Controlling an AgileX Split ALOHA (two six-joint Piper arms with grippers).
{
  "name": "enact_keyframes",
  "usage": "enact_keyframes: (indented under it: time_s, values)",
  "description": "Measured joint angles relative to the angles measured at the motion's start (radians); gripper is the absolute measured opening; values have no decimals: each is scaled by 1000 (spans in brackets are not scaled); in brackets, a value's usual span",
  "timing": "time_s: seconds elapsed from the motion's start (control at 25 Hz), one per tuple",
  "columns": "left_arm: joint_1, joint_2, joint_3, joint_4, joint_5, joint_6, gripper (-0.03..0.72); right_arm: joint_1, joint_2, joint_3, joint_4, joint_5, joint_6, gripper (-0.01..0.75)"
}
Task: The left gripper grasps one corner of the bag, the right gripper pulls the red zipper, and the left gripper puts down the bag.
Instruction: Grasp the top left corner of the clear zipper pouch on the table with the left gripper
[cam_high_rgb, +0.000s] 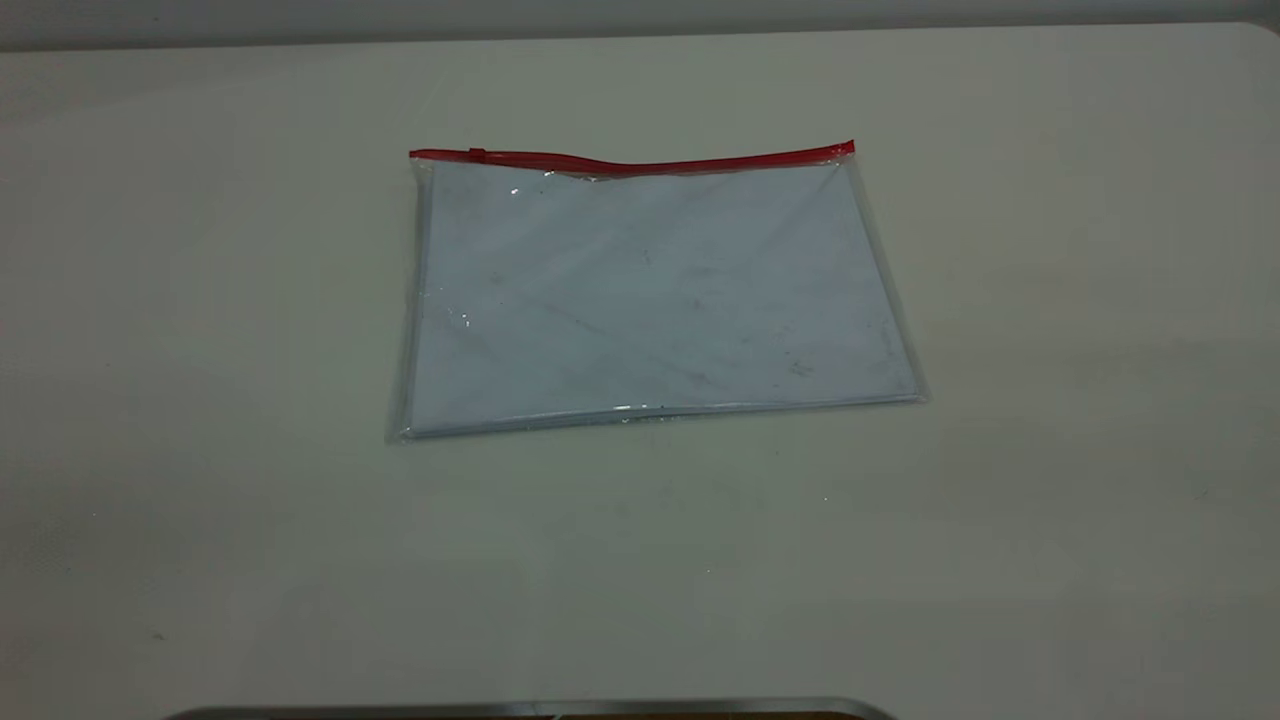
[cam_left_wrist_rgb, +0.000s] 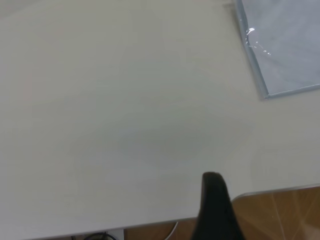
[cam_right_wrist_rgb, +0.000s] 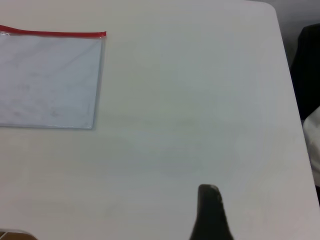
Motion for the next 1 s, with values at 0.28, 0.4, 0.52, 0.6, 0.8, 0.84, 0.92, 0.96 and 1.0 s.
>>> enact_keyframes:
  time_s: [0.28, 0.4, 0.52, 0.6, 0.8, 0.84, 0.92, 0.96, 1.0]
  values:
    - [0, 64, -35, 8, -30, -57, 590, 0, 4, -15, 1, -3, 4, 576]
    - [0, 209, -102, 8, -62, -90, 590, 0, 62, -70, 13, -5, 7, 576]
    - [0, 396, -180, 5, -106, -95, 590, 0, 160, -129, 26, -9, 7, 576]
    - [0, 523, -220, -17, -159, -95, 590, 0, 227, -163, 27, -11, 7, 576]
    - [0, 836, -300, -108, -328, -62, 590, 0, 380, -201, 30, -45, 7, 576]
    - [0, 895, -309, -132, -363, -43, 590, 0, 406, -201, 31, -58, 7, 576]
    - [0, 1002, -325, -183, -427, -2, 590, 0, 448, -201, 45, -83, 7, 576]
    - [0, 1058, -332, -216, -456, 25, 590, 0, 466, -201, 52, -98, 7, 576]
    - [0, 1114, -338, -248, -479, 57, 590, 0, 481, -201, 57, -113, 7, 576]
